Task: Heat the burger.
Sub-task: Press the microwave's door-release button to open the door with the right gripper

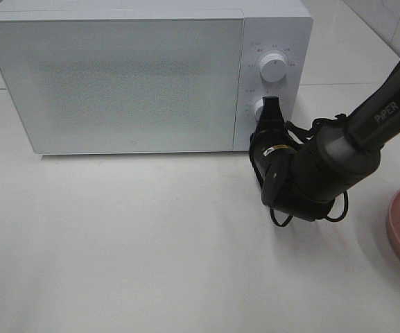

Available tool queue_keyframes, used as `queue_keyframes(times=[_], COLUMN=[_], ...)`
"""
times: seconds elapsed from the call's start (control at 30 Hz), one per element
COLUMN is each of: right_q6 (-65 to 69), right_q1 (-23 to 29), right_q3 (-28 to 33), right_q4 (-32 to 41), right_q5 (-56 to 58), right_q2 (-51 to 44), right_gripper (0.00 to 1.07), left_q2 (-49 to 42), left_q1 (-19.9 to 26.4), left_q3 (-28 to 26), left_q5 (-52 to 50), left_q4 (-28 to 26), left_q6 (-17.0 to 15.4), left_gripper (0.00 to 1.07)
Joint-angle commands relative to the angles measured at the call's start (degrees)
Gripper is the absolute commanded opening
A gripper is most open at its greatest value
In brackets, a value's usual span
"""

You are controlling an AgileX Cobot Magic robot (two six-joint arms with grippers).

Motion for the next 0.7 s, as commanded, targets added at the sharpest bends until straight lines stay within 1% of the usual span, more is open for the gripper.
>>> queue_keyframes(times=[0.03,0.23,0.3,0.5,0.7], right_q6=[-1.6,-2.2,-2.2,-2.5,-2.6], right_q1=[-0.3,-0.3,-0.3,-0.3,-1.1], right_q3=[-2.1,-3.6,-4.0,-5.0,-7.6], right_q4=[-0.9,-1.1,-1.1,-1.1,-1.3], right_q5=[-1.4,-1.9,-4.8,-7.4,-9.1], right_q2=[0.2,0.7,0.7,1.0,1.6], right_gripper=[0.0,0.0,0.0,0.0,0.0], left_q2=[-1.3,-1.3,-1.3,-1.3,-1.3], left_q1=[0.1,0.1,0.1,0.1,0.1], left_q3=[0.1,0.1,0.1,0.1,0.1], left_q5=[-0.5,-0.5,-0.5,-0.5,-0.5], left_q4=[-0.4,-0.4,-0.4,-0.4,-0.4], left_q6=[-0.3,-0.3,-0.3,-0.3,-0.3], left_gripper=[1.0,1.0,1.0,1.0,1.0])
